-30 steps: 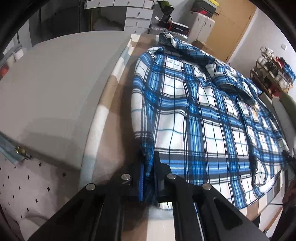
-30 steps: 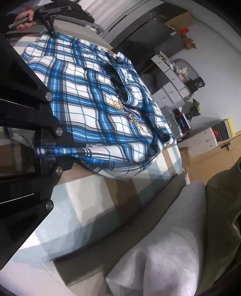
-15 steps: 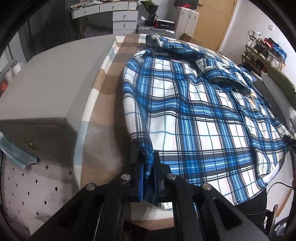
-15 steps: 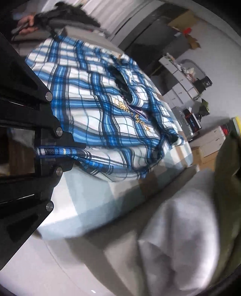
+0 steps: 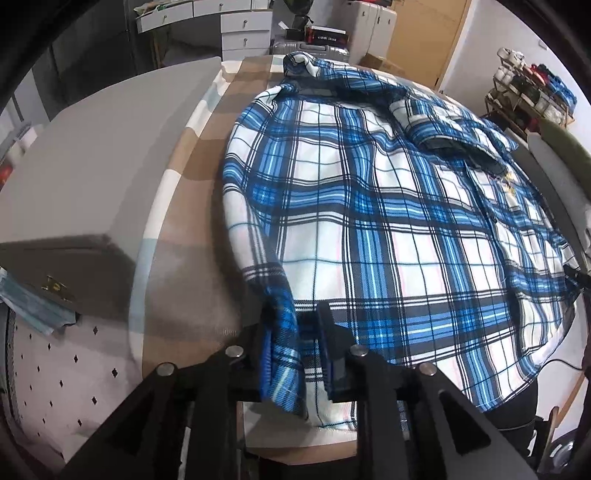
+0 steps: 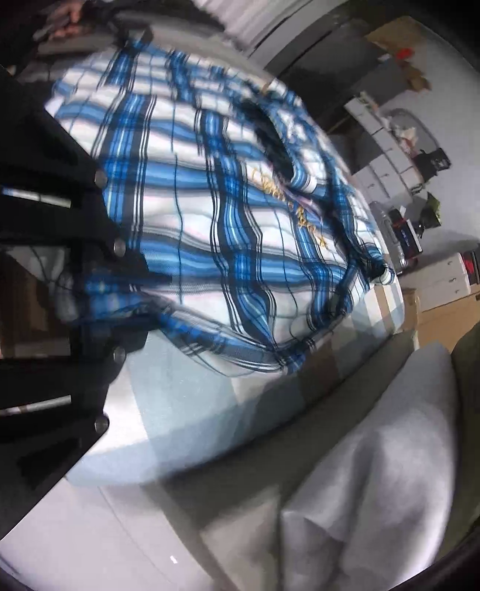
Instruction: Fold large clothes
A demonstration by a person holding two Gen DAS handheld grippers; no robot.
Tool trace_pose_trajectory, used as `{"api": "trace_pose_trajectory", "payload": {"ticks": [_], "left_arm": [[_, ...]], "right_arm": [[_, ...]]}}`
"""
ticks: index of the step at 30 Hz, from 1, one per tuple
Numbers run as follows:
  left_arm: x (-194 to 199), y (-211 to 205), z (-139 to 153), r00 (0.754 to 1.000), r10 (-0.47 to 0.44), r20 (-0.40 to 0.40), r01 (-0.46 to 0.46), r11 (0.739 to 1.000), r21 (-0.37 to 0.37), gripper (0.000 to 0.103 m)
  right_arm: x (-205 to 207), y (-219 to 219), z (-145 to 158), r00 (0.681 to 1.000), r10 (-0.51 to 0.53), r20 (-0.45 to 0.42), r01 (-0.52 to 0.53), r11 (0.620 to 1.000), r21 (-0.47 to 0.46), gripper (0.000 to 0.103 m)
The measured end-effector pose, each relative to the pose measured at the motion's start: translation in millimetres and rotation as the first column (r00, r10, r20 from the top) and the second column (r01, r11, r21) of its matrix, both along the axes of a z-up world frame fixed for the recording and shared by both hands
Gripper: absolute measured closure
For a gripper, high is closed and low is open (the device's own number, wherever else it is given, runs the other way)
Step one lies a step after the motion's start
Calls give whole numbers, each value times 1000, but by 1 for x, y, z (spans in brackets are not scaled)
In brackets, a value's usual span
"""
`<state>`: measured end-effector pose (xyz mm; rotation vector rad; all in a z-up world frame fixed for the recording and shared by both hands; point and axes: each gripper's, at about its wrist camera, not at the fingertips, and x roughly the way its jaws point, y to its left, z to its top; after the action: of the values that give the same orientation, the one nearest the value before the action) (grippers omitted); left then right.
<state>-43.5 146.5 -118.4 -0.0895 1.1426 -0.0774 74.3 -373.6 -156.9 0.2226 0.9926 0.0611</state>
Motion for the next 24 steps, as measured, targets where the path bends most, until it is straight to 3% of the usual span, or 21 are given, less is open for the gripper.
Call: {"api": "trace_pose_trajectory", "payload": {"ticks": [2,3,4,5,6,7,9,10,11,15,24], "left_arm": [[0,-1,0,1000,-7,1,7,1000,12,73],[-1,-2,0,1000,-9,1,9,1000,18,67],[-1,-3,-1,1000,-5,-1,5,1000,31,53],[-1,-3,-2,1000,-1,-1,1,999,43,51],[-1,-4,-3,1000,-4,9,4,998,55,51],[-2,-5,-3,1000,-11,13,11,998,61,52],[-2,-8,-3,999,-38,11,37,997,68,65],[-2,-9,-1,999,-50,5,50,997,61,99],[-2,-9,0,998,-62,-9,62,997,49,103],[-7,-12,7,996,-92,-1,92,992,92,103],[-21,0,51,991,-128,45,130,991,-38,103]], "right_arm": [[0,1,0,1000,-15,1,15,998,-62,54],[-2,-1,-1,1000,-15,8,15,998,-58,54],[-3,-3,-1,1000,-15,11,15,999,-48,56],[-3,-4,-1,1000,-9,15,9,1000,-27,62],[-3,-4,-1,1000,2,16,-2,1000,-10,78],[-3,-3,-2,1000,11,13,-11,1000,-2,86],[-4,1,-2,1000,24,11,-24,1000,-2,97],[-5,2,-1,999,33,17,-33,999,6,100],[-6,2,0,999,43,22,-44,998,33,100],[-8,-5,10,999,32,23,-34,995,99,101],[-41,-19,46,999,48,-6,-46,975,218,101]]}}
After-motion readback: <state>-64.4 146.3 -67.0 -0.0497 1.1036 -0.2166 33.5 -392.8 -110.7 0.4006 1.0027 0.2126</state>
